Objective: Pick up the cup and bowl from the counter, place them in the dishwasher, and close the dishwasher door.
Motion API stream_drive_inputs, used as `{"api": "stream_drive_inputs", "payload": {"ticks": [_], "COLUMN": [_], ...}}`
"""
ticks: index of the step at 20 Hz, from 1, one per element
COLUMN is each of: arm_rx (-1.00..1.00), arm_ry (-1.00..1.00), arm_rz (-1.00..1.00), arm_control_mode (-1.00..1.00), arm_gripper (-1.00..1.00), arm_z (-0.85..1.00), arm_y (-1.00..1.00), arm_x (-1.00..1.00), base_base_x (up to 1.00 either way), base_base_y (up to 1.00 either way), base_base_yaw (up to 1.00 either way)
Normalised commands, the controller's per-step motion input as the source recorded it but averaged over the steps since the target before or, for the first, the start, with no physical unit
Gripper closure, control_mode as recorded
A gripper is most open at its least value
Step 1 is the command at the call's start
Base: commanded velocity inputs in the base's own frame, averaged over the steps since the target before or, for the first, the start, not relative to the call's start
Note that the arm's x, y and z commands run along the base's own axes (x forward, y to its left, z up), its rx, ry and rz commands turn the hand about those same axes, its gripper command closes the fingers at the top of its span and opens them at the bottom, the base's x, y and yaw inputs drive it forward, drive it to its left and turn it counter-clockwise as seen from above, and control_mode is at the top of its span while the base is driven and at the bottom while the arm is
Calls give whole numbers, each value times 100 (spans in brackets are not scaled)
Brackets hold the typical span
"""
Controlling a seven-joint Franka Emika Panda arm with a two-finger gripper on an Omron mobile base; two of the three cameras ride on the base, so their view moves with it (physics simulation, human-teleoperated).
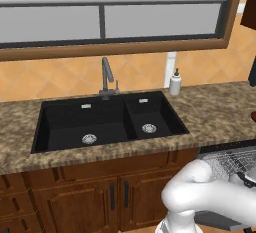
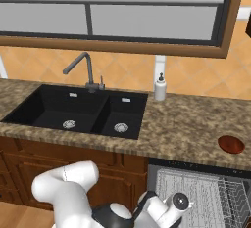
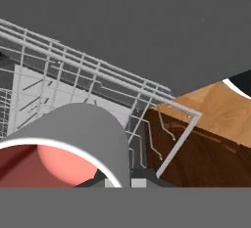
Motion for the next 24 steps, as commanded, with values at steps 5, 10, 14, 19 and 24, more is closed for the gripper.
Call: {"api": "stream_drive_inputs", "payload": {"ticks": [5, 10, 14, 19, 24], "arm_rx": [0, 0, 0, 0, 0], "arm_ry": [0, 1, 0, 0, 1], "arm_rz": [0, 0, 0, 0, 0], "arm_control_mode": [-100, -100, -100, -100, -100], "arm_gripper": [100, 100, 100, 100, -100], "arm_z": [-44, -42, -41, -38, -24], "arm_y": [-19, -12, -2, -4, -10], "arm_x": [1, 13, 22, 20, 1], "base_base_x": [0, 0, 0, 0, 0], "base_base_y": [0, 0, 0, 0, 0], "base_base_yaw": [0, 0, 0, 0, 0]}}
